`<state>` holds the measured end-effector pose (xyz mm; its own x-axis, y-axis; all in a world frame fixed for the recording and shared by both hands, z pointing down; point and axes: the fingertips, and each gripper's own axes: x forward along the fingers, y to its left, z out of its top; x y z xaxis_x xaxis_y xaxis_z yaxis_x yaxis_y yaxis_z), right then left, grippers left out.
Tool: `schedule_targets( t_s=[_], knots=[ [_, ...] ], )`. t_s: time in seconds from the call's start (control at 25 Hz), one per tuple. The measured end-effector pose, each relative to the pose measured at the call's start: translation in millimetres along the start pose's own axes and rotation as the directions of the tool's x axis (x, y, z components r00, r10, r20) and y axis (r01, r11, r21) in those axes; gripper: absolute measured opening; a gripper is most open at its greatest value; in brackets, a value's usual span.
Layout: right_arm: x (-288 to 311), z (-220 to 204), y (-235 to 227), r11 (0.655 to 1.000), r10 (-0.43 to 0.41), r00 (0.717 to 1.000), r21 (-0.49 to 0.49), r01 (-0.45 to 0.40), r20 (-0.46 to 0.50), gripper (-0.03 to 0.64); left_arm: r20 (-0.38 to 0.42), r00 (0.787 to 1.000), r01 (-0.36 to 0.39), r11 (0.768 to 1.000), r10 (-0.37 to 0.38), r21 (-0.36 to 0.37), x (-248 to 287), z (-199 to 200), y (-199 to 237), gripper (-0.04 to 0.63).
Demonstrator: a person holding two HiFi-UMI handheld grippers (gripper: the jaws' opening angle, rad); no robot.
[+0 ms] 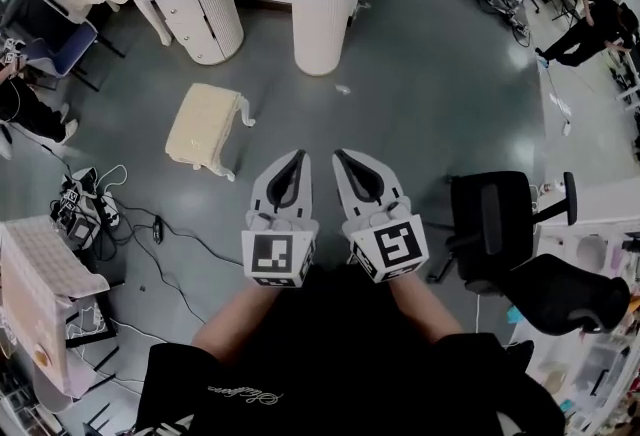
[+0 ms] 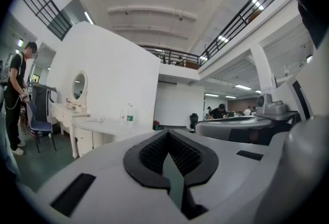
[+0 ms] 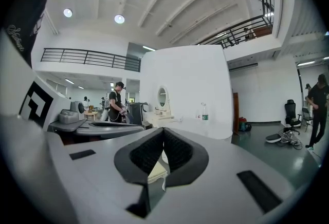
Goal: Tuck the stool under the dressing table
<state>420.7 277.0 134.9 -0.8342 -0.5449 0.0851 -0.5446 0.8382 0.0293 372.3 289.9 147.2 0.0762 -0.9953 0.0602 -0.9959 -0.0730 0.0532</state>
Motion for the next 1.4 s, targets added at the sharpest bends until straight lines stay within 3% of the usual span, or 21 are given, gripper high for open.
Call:
schedule_targets(
  t_s=[0.36, 0.52, 0.64, 0.88, 1.16, 1.28, 1.4],
  knots=[
    [53.0, -17.2, 44.9, 0.989, 0.145, 0.988, 0.034, -0.143, -0.051, 0.006, -0.048, 0.989, -0.145, 0.989, 0.143, -0.028, -26.7, -19.9, 72.0, 0.005],
    [87.5, -31.4, 46.5, 0.97, 0.24, 0.967, 0.065, -0.235, -0.082, 0.006, -0.088, 0.979, -0.19, 0.981, 0.186, -0.047, -16.0, -35.3, 91.9, 0.005],
    [126.3, -32.8, 55.0, 0.946, 0.321, 0.943, 0.063, -0.317, -0.089, 0.006, -0.103, 0.967, -0.237, 0.972, 0.234, -0.015, -4.7, -35.5, 122.1, 0.005],
    [196.1, -31.0, 73.6, 0.876, 0.482, 0.868, 0.049, -0.479, -0.122, 0.006, -0.166, 0.917, -0.37, 0.929, 0.363, -0.015, 9.7, -36.1, 191.8, 0.005],
    [241.7, -37.9, 58.3, 0.831, 0.555, 0.82, 0.073, -0.551, -0.139, 0.006, -0.276, 0.863, -0.434, 0.9, 0.424, 0.026, 25.5, -55.6, 216.4, 0.005],
    [256.6, -41.5, 64.0, 0.805, 0.593, 0.791, 0.084, -0.588, -0.151, 0.006, -0.292, 0.833, -0.482, 0.875, 0.471, 0.035, 24.8, -53.1, 235.6, 0.005],
    [271.1, -40.9, 65.1, 0.789, 0.614, 0.776, 0.096, -0.607, -0.142, 0.006, -0.298, 0.818, -0.502, 0.863, 0.492, 0.046, 28.2, -49.7, 248.7, 0.005]
  ],
)
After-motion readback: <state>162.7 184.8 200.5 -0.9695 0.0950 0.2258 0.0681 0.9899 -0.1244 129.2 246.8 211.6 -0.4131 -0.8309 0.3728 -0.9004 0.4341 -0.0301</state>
